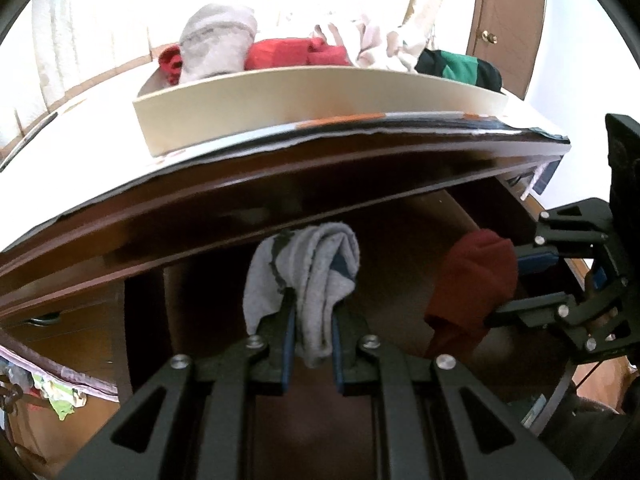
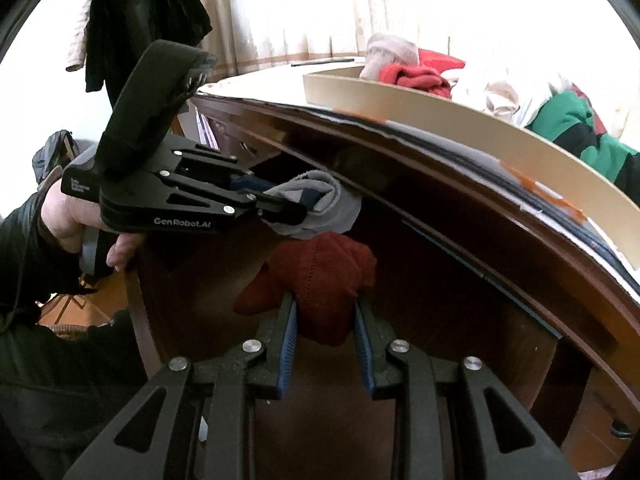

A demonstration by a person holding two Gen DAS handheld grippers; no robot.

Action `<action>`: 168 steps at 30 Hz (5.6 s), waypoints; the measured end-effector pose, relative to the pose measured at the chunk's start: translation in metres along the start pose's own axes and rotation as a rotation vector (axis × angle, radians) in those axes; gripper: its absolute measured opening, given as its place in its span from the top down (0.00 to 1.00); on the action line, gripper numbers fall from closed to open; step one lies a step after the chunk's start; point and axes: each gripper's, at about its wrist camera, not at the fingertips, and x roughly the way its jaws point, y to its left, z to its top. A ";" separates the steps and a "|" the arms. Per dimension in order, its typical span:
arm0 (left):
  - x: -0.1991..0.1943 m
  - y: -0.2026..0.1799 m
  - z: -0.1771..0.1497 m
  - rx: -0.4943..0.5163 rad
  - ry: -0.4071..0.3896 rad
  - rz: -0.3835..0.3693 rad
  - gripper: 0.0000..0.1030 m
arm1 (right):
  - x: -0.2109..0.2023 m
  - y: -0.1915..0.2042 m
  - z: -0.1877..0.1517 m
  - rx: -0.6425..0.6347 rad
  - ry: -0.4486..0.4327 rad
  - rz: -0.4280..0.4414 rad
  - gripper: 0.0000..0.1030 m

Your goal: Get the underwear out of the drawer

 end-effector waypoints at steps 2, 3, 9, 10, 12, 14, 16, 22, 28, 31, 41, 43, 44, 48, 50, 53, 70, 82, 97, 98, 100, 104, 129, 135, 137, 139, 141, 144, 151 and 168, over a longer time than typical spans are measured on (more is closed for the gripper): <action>-0.002 -0.003 -0.002 -0.001 -0.009 0.008 0.88 | -0.001 0.002 0.000 -0.007 -0.011 -0.006 0.72; -0.004 -0.003 -0.003 -0.003 -0.014 0.011 0.88 | 0.002 0.003 0.002 -0.008 -0.014 -0.009 0.72; -0.008 -0.005 -0.004 -0.008 -0.040 0.026 0.88 | -0.004 0.002 -0.002 -0.008 -0.035 -0.013 0.72; -0.009 -0.005 -0.004 -0.008 -0.045 0.029 0.88 | -0.006 0.002 -0.002 -0.010 -0.043 -0.015 0.72; -0.011 -0.006 -0.003 -0.003 -0.061 0.037 0.88 | -0.009 0.004 -0.004 -0.016 -0.061 -0.022 0.72; -0.015 -0.009 -0.005 -0.002 -0.081 0.050 0.88 | -0.014 0.005 -0.004 -0.021 -0.076 -0.026 0.72; -0.016 -0.009 -0.004 0.001 -0.101 0.059 0.88 | -0.019 0.006 -0.006 -0.026 -0.096 -0.032 0.72; -0.020 -0.005 -0.003 -0.001 -0.142 0.069 0.88 | -0.028 0.008 -0.008 -0.035 -0.141 -0.038 0.72; -0.028 -0.004 -0.003 0.001 -0.179 0.075 0.88 | -0.039 0.010 -0.009 -0.048 -0.188 -0.052 0.72; -0.037 -0.006 0.002 0.007 -0.208 0.081 0.88 | -0.048 0.009 -0.008 -0.048 -0.220 -0.061 0.72; -0.065 -0.010 0.021 0.028 -0.300 0.101 0.91 | -0.078 0.003 0.011 -0.053 -0.301 -0.100 0.72; -0.068 -0.013 0.024 0.034 -0.308 0.103 0.91 | -0.084 0.002 0.013 -0.054 -0.318 -0.107 0.72; -0.069 -0.013 0.026 0.038 -0.311 0.101 0.91 | -0.086 0.002 0.014 -0.054 -0.323 -0.109 0.72; -0.072 -0.015 0.032 0.048 -0.319 0.105 0.91 | -0.090 -0.002 0.019 -0.053 -0.336 -0.119 0.72; -0.074 -0.016 0.036 0.056 -0.326 0.108 0.91 | -0.093 -0.004 0.022 -0.053 -0.343 -0.126 0.72; -0.078 -0.017 0.043 0.072 -0.337 0.114 0.93 | -0.097 -0.008 0.026 -0.049 -0.355 -0.132 0.72; -0.024 -0.034 0.019 0.218 0.033 -0.013 0.43 | -0.113 -0.024 0.039 -0.023 -0.394 -0.151 0.72; 0.075 -0.052 -0.014 0.278 0.492 -0.068 0.40 | -0.107 -0.021 0.033 -0.010 -0.391 -0.138 0.72; 0.002 -0.052 0.028 0.252 0.237 -0.068 0.90 | -0.120 -0.040 0.031 0.047 -0.418 -0.175 0.72; -0.011 -0.050 0.039 0.244 0.187 -0.067 0.90 | -0.122 -0.043 0.033 0.055 -0.420 -0.180 0.72; -0.036 -0.044 0.063 0.216 0.090 -0.063 0.90 | -0.125 -0.049 0.037 0.072 -0.426 -0.185 0.72; -0.078 -0.034 0.108 0.182 -0.097 -0.014 0.90 | -0.126 -0.064 0.052 0.107 -0.416 -0.225 0.72; 0.006 -0.019 0.169 0.123 -0.133 0.113 0.62 | -0.051 -0.127 0.062 0.283 -0.145 -0.201 0.65; 0.000 -0.024 0.165 0.131 -0.154 0.130 0.37 | -0.057 -0.118 0.063 0.251 -0.147 -0.216 0.50; -0.004 -0.025 0.163 0.133 -0.167 0.133 0.33 | -0.062 -0.115 0.062 0.249 -0.166 -0.225 0.46; -0.008 -0.026 0.160 0.126 -0.176 0.132 0.29 | -0.067 -0.114 0.062 0.254 -0.187 -0.230 0.44; -0.012 -0.027 0.159 0.117 -0.190 0.126 0.29 | -0.071 -0.114 0.062 0.260 -0.199 -0.237 0.42; -0.024 -0.028 0.156 0.107 -0.216 0.125 0.28 | -0.081 -0.110 0.061 0.261 -0.217 -0.255 0.42; -0.065 -0.027 0.143 0.050 -0.337 0.126 0.13 | -0.116 -0.087 0.068 0.219 -0.331 -0.304 0.40; -0.106 -0.034 0.124 0.008 -0.458 0.140 0.02 | -0.148 -0.053 0.081 0.165 -0.482 -0.340 0.29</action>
